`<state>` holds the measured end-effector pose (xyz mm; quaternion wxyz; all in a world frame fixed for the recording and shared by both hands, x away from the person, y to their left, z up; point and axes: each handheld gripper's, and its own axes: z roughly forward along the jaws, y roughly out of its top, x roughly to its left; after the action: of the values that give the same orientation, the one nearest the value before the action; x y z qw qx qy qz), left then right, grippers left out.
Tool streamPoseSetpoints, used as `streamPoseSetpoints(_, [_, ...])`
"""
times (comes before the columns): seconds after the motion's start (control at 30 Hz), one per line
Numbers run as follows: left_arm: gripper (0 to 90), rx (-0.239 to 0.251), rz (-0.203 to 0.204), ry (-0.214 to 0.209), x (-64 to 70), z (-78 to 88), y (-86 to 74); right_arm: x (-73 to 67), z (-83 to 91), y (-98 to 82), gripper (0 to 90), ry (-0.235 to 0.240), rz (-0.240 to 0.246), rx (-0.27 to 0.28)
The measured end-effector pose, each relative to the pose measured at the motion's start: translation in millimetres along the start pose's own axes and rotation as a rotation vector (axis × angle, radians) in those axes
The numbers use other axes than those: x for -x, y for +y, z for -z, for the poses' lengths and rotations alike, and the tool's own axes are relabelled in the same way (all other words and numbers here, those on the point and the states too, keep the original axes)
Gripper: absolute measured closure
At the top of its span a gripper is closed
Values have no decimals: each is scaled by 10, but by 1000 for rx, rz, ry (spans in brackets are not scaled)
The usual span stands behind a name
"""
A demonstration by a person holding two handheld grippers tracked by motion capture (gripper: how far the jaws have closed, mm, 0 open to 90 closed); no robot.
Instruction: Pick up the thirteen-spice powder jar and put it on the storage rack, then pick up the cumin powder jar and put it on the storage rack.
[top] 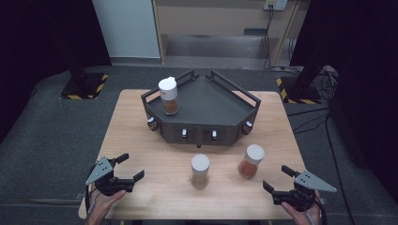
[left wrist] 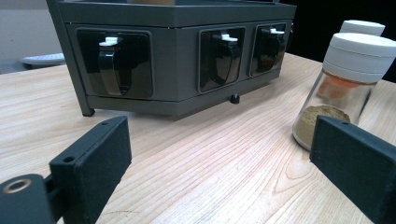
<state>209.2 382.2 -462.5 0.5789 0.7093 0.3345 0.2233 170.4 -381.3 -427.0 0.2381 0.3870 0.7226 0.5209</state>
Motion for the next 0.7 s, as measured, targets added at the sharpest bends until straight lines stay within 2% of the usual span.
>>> streamPoseSetpoints(0.27, [33, -5, -11, 7, 24, -2, 10, -8, 0, -2, 38, -3, -3, 4])
streamPoseSetpoints(0.7, [26, -6, -3, 7, 20, 0, 9, -23, 3, 47, 32, -14, -9, -8])
